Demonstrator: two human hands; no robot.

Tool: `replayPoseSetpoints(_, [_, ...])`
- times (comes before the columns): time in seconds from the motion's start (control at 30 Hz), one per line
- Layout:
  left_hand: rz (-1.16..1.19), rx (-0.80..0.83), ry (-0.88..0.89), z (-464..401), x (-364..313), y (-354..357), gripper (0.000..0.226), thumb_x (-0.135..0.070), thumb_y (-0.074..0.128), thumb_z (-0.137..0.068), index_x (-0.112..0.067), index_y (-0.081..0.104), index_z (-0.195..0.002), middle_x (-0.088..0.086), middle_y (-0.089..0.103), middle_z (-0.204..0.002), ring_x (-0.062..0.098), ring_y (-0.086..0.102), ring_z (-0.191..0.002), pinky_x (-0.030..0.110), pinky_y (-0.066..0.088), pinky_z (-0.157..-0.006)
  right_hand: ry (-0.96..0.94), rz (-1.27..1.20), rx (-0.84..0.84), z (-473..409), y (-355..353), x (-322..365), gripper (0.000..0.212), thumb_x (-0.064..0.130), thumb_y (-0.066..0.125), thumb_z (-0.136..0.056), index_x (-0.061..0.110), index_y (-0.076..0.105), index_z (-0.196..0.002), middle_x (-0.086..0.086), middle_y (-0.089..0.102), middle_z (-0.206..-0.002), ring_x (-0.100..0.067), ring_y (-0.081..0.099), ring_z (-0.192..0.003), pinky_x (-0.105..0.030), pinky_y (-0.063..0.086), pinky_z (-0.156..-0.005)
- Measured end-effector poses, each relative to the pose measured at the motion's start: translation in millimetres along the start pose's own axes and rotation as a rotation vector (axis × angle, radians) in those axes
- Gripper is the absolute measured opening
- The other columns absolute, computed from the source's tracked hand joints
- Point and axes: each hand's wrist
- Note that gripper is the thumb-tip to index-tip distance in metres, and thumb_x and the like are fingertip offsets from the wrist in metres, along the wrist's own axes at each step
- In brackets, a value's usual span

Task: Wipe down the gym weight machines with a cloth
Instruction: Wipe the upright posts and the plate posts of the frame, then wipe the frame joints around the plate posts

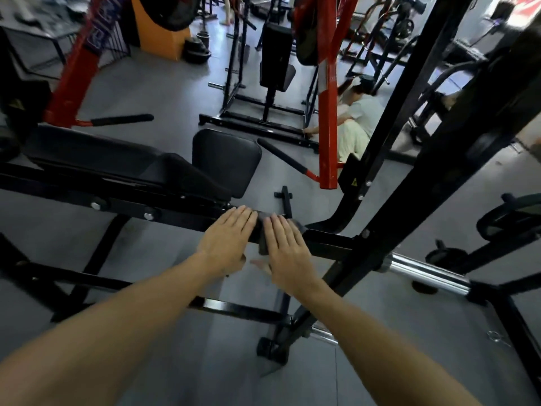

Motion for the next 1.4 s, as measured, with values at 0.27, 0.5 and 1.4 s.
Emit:
replayPoseSetpoints(0.27, [0.03,0.034,-0.031,0.7,-7.2,-8.0,0.1,-0.049,0.05,-0.088,-0.003,-0.001,-0.16,0.014,0.004,-0.169,0.027,-0.002,-0.157,0.042,0.002,-0.127,0.149,0.198,0.056,75.1,-23.4,-91.4,0.082,-0.011,0.086,-0.057,-0.014,0.056,-0.132,-0.033,0.059,-0.132,-0.045,0.061,-0.121,-0.051,0.05,-0.104])
replayPoseSetpoints(0.5, [0.09,0.068,-0.028,3.7,-3.0,-13.9,0.094,-0.037,0.053,-0.094,-0.006,-0.005,-0.161,0.011,-0.007,-0.17,0.022,-0.009,-0.157,0.038,-0.001,-0.128,0.085,0.085,-0.094,38.2,-16.5,-55.4,0.074,-0.003,0.096,-0.048,-0.012,0.067,-0.116,-0.03,0.069,-0.116,-0.042,0.069,-0.107,-0.049,0.053,-0.097])
replayPoseSetpoints(1.4, [0.064,0.072,-0.581,184.6,169.2,-13.0,0.079,-0.024,0.046,-0.095,-0.004,0.009,-0.161,0.016,0.007,-0.169,0.025,0.004,-0.157,0.033,-0.005,-0.127,-0.121,-0.605,-0.475,-153.1,15.2,188.1,0.045,0.033,0.041,-0.108,0.001,0.068,-0.123,-0.013,0.072,-0.119,-0.025,0.068,-0.112,-0.039,0.054,-0.097])
Point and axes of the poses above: each hand's wrist, its own z-axis away from the middle knuckle, its own y-axis out of the palm, x = y × z
